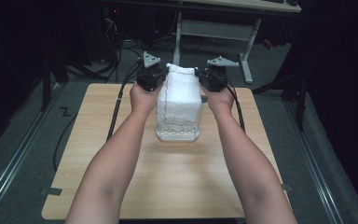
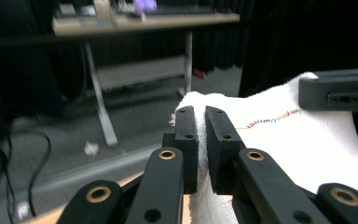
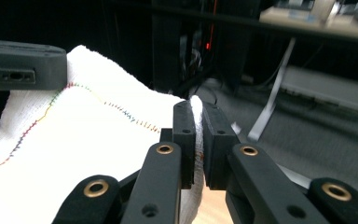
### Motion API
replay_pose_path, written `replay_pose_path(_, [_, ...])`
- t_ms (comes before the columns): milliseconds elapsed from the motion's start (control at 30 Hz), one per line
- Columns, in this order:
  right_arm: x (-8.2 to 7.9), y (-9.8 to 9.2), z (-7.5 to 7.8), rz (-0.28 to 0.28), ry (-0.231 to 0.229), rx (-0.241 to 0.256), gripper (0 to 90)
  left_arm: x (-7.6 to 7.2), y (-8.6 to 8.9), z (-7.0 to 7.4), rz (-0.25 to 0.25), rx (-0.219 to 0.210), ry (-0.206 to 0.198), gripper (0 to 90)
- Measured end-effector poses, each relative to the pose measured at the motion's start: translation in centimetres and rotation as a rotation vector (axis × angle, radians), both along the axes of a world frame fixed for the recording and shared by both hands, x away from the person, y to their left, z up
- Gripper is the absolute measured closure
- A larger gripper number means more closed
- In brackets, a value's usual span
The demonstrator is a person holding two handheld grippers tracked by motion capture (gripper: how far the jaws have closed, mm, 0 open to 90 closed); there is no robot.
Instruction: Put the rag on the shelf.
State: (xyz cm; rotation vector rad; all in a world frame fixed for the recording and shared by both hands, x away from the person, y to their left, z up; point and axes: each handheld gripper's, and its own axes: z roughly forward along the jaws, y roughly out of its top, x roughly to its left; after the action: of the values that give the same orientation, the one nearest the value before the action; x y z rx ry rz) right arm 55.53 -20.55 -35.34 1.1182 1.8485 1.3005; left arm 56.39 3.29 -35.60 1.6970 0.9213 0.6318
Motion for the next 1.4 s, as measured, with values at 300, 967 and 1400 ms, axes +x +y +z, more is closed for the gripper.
replay_pose_path(300, [0.9, -0.6, -1.5, -0.020, 0.075, 0.007, 70.2, -0.1, 1.3, -0.4, 0.016, -0.031, 0.034, 61.6])
replay_pose_path(967, [-1.9, -0.3, -0.3, -0.020, 0.042, -0.050, 60.4, -2.6, 2.9, 0.1, 0.016, -0.065, 0.009, 56.7])
replay_pose_path(1400, [-5.2, -0.2, -0.3, 0.011, -0.008, -0.077, 55.8, -5.6, 5.2, 0.2, 0.015, -0.046, -0.030, 52.7])
